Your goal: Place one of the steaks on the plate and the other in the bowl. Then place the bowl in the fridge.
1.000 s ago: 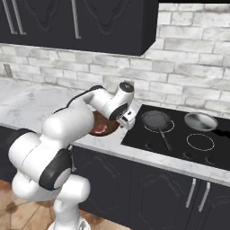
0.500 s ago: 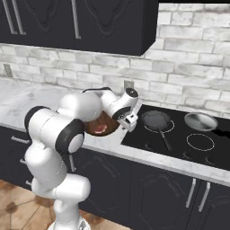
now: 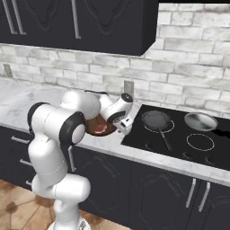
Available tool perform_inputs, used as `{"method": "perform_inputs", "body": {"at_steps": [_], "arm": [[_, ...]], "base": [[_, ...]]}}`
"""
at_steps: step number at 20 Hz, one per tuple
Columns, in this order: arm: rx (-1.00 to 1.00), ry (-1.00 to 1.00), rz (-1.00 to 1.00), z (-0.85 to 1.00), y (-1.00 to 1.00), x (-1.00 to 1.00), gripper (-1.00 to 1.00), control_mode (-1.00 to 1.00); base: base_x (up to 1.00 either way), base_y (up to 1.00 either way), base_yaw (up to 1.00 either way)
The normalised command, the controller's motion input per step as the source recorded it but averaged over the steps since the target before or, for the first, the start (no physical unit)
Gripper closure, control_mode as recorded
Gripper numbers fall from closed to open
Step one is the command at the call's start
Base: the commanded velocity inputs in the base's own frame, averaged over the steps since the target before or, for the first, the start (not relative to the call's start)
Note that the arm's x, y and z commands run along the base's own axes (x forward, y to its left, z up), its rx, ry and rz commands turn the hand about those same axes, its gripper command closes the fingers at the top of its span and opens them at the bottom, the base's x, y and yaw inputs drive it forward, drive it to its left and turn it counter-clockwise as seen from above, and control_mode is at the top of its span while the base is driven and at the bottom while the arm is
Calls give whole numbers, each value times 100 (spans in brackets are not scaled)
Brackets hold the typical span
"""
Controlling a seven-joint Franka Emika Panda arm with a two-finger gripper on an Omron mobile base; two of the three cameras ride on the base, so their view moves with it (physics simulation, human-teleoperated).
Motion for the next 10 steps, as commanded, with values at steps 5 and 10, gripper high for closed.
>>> {"method": "perform_inputs", "body": {"at_steps": [5, 10], "arm": [[-1, 0, -4, -20, 10, 44, -100, -100], [0, 0, 1, -28, -1, 17, -100, -100]], "base": [[0, 0, 0], [0, 0, 0]]}}
